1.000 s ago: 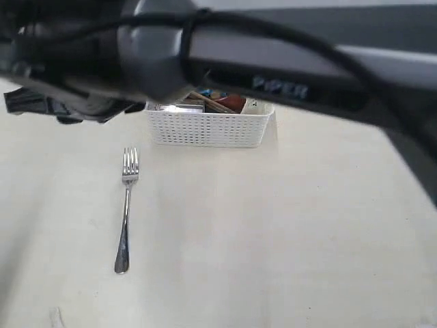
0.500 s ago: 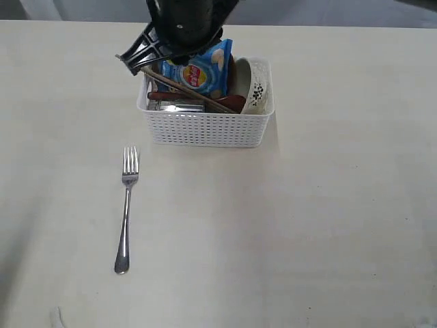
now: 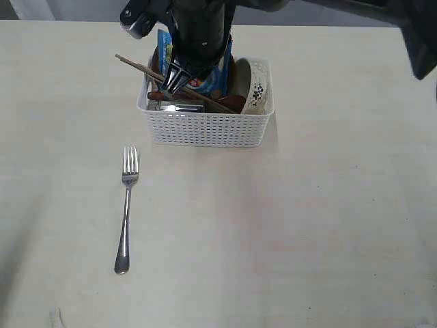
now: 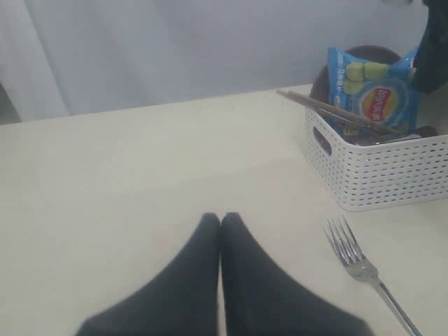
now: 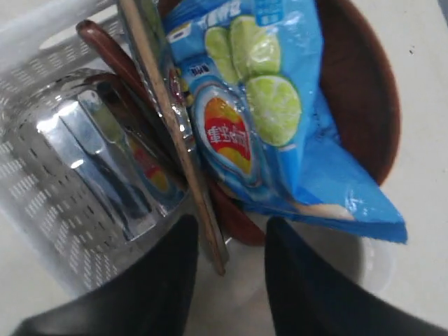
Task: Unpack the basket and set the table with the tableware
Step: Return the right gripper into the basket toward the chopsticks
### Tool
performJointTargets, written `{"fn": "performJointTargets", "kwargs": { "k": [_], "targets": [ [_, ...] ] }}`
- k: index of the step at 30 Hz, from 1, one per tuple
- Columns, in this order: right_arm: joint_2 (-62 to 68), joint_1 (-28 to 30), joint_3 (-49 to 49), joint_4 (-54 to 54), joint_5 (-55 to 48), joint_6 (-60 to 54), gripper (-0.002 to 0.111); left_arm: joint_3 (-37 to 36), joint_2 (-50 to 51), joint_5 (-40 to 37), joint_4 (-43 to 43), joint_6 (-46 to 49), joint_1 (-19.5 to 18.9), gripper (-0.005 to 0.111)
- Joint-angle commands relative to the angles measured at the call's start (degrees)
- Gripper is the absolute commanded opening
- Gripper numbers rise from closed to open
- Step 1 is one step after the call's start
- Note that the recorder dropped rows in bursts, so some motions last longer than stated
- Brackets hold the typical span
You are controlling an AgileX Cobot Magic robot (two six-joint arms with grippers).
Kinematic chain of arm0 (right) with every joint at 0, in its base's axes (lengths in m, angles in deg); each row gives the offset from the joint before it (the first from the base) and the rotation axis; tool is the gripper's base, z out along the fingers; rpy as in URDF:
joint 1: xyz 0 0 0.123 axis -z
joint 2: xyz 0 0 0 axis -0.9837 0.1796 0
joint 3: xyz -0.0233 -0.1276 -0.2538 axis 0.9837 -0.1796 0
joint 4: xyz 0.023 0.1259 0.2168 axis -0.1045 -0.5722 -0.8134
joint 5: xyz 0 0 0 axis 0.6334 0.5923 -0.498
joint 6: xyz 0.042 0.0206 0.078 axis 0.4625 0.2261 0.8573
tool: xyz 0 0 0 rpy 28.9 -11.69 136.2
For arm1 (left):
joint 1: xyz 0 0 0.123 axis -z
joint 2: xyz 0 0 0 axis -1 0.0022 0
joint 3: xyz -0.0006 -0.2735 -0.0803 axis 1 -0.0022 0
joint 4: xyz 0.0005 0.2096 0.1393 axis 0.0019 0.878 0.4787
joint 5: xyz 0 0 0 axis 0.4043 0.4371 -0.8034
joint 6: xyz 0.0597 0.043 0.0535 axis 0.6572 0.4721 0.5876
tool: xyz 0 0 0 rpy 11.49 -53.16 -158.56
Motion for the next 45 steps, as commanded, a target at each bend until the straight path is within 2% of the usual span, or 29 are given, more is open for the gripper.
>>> {"fn": "performJointTargets", "kwargs": {
  "k": [1, 10, 19, 34, 40, 45],
  "targets": [
    [2.0, 0.1, 0.0, -0.1, 3.0, -1.5, 0.043, -0.1, -0.2, 0.5, 0.3, -0.2, 0.0, 0.000],
    [4.2, 0.1, 0.0, -1.3, 6.2, -1.4, 0.042, -0.1, -0.2, 0.5, 0.3, -0.2, 0.0, 0.000],
    [4.7, -0.1, 0.0, -3.5, 14.0, -1.2, 0.042, -0.1, -0.2, 0.5, 0.3, -0.2, 0.0, 0.000],
    [8.1, -0.2, 0.0, -3.4, 18.3, -0.8, 0.042, -0.1, -0.2, 0.5, 0.3, -0.2, 0.0, 0.000],
    [8.2, -0.2, 0.0, 3.4, 18.3, 3.0, 0.042, -0.1, -0.2, 0.5, 0.3, -0.2, 0.0, 0.000],
    [9.5, -0.2, 0.0, 3.7, 18.3, 3.7, 0.042, -0.1, -0.2, 0.5, 0.3, -0.2, 0.0, 0.000]
  ]
}}
